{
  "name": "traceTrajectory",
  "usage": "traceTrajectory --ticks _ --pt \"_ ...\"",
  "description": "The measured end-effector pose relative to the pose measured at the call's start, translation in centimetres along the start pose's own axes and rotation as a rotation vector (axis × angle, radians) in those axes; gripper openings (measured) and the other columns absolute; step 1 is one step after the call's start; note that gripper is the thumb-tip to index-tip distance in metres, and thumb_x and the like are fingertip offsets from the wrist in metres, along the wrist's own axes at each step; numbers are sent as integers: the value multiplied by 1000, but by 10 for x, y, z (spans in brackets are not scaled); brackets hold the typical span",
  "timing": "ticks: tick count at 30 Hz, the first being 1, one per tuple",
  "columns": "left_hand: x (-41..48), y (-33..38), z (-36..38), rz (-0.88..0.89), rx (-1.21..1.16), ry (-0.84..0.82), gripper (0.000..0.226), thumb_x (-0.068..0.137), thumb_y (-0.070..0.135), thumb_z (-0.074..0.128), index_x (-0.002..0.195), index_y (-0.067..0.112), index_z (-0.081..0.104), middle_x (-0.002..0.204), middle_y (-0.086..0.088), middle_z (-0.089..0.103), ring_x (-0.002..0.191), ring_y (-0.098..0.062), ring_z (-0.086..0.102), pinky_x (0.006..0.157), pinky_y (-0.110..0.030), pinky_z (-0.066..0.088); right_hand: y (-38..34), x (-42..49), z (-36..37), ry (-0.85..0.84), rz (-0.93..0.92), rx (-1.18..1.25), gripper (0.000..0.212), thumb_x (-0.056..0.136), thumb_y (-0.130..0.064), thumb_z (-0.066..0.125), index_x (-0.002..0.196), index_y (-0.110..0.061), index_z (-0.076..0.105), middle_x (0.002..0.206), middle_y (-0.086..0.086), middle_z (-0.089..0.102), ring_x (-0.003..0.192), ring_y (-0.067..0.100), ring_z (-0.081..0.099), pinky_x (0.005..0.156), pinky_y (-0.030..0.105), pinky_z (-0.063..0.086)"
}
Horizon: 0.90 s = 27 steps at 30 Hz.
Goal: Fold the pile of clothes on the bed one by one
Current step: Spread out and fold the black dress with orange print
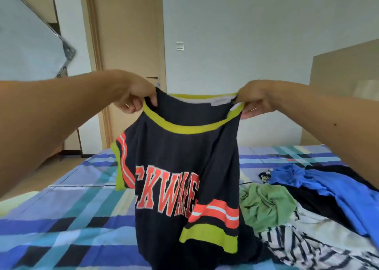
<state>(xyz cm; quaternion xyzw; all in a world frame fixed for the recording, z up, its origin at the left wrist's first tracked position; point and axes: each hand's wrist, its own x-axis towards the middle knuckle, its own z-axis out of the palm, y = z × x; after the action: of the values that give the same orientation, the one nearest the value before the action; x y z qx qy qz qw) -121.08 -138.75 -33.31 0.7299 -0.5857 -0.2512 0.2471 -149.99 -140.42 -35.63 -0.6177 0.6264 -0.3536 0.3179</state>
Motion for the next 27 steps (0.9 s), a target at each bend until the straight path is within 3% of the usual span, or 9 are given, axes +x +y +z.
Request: traceTrajectory --ticks 4,7,9,12,15,18,21,24,27 --pt "1 -34 21 99 -275 -152 21 89 9 61 74 18 50 66 1 47 55 -13 44 57 -25 30 14 4 23 45 -19 17 9 101 -9 51 101 -6 59 85 12 68 67 19 64 56 30 57" --pt "4 -49 36 237 -389 89 19 87 2 61 74 16 56 74 -1 54 70 -17 50 64 -27 41 21 7 26 172 -123 -95 12 95 -15 64 94 -6 57 80 10 60 62 20 54 55 28 55" --pt "6 -54 41 287 -411 258 23 89 -2 55 70 12 56 73 -6 54 72 -22 52 63 -29 48 26 7 24 340 -220 -462 21 88 -22 72 94 -7 58 88 9 60 68 22 52 60 29 47" --pt "4 -55 44 331 -116 522 16 87 0 53 78 9 63 73 -7 57 66 -24 54 55 -28 46 28 1 26 458 -250 -763 19 83 -23 74 92 -10 62 91 7 63 63 20 49 55 26 36" --pt "-4 -54 46 294 279 676 11 78 3 62 78 14 65 74 -4 57 61 -20 52 49 -25 38 29 -1 28 404 -198 -662 30 85 -38 74 90 -11 61 84 7 66 68 25 60 63 32 49" --pt "-5 -53 49 199 387 493 8 74 7 67 81 8 69 80 -7 64 70 -24 57 56 -28 44 28 -4 35 286 -184 -217 20 91 -23 68 84 -6 59 78 15 73 67 28 71 71 41 62" --pt "-15 -51 68 207 332 199 26 70 14 83 91 4 71 84 -4 61 84 -24 56 65 -28 43 22 -7 50 227 -175 98 18 92 -6 60 76 -8 51 77 17 64 59 27 61 65 37 60" --pt "-26 -57 107 269 217 -87 44 68 31 89 102 16 66 92 -3 67 85 -18 63 68 -28 44 12 -14 68 183 -200 181 20 91 -4 58 75 -10 48 74 13 56 59 25 53 48 26 49" --pt "-22 -69 152 344 59 -170 24 80 19 80 85 11 58 74 -9 68 66 -18 67 60 -25 48 5 -22 81 126 -258 167 26 91 -3 59 70 -11 46 65 9 51 52 21 49 41 22 40"
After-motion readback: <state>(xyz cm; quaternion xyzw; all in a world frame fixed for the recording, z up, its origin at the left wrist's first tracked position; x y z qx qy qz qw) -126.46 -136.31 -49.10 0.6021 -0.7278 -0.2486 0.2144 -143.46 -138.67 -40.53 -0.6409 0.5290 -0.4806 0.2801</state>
